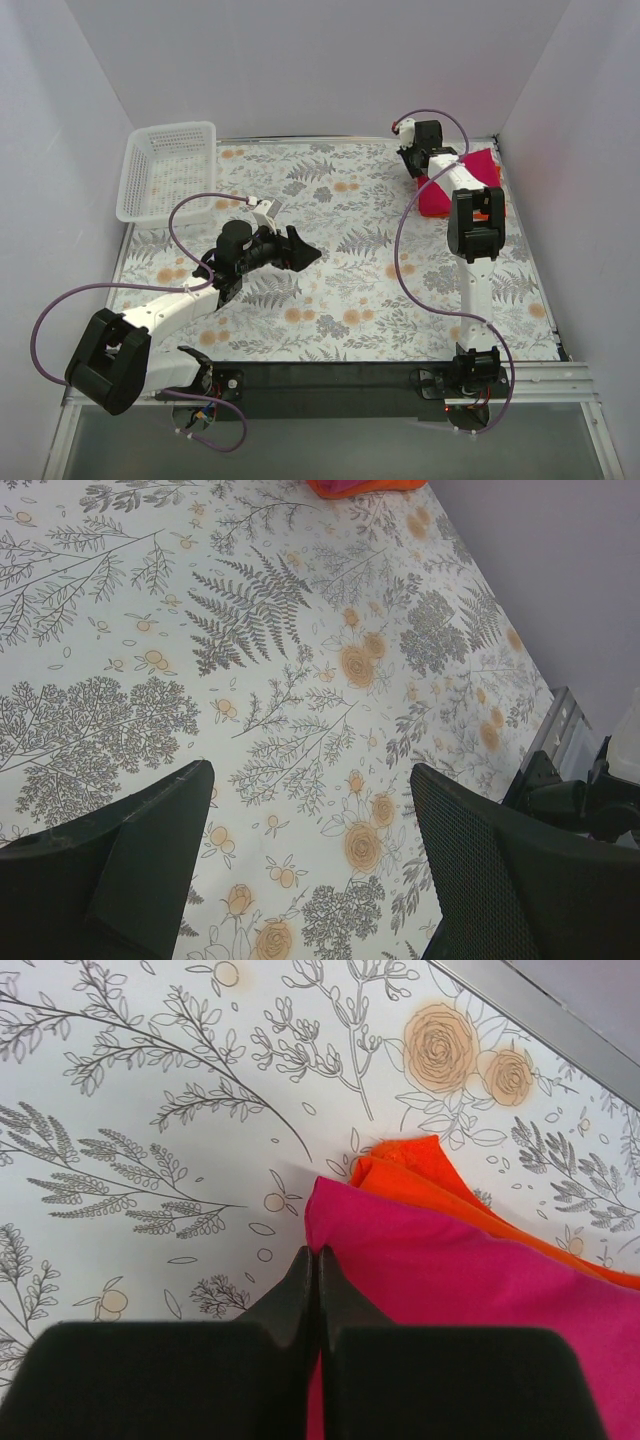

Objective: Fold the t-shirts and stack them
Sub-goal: Neatly place the folded tshirt to the corner

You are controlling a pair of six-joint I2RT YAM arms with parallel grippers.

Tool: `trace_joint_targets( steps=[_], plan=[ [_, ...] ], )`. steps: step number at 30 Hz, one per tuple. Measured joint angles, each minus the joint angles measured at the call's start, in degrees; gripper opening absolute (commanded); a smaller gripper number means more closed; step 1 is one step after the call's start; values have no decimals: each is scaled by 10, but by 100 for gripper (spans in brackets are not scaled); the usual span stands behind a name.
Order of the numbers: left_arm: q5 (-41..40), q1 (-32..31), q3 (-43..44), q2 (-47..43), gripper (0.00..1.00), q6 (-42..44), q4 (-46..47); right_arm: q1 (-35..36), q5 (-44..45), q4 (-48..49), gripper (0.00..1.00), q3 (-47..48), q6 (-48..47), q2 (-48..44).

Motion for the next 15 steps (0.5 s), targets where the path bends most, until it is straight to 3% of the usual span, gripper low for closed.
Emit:
trace_joint_targets(
  steps=[2, 3, 6, 9, 15],
  plan=[
    [0, 0, 0, 0, 74, 0, 0, -1, -15, 0, 3, 0, 0, 0],
    [0, 0, -1, 0, 74, 0, 0, -1, -21, 0, 19, 0, 0, 0],
    [0, 0, -2, 0, 74, 0, 0, -3, -39, -1, 53, 0, 6, 0],
    [1, 1, -4, 0, 74, 0, 0, -5, -56, -3, 62, 0, 2, -1],
    [2, 2, -9, 0, 74, 0, 0, -9, -101, -10, 63, -20, 0, -43]
  ],
)
